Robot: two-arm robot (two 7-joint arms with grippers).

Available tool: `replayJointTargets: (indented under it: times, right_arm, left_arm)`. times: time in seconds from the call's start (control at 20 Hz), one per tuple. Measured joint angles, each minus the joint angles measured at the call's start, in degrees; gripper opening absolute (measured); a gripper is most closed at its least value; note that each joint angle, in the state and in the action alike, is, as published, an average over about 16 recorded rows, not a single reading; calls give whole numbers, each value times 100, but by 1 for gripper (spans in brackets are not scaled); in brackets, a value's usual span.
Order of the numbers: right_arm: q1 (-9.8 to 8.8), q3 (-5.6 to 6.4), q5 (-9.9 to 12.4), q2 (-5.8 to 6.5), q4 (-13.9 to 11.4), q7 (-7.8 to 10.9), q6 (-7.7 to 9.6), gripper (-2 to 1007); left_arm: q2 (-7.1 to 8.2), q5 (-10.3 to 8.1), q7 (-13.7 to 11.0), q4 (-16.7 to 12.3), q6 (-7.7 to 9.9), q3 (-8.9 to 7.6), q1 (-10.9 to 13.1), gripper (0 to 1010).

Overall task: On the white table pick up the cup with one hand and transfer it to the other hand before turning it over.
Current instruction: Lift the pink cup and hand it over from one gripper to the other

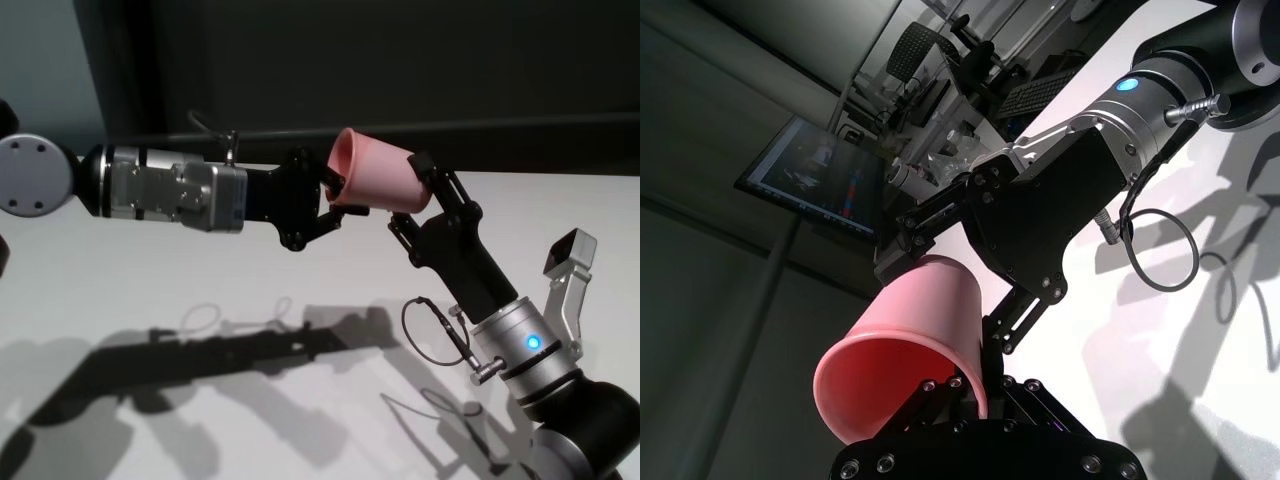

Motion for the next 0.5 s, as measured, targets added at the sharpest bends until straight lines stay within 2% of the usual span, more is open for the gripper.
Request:
replayJointTargets:
  times: [0.25, 0.5]
  right_arm:
    - [0, 3, -5, -2, -1, 0, 3, 762]
    - [0, 6, -10, -3, -1, -3, 6, 751]
  left_arm:
    - [0, 1, 0, 0, 0, 0, 0, 48]
    - [-1, 0, 0, 0, 0, 0, 0, 58]
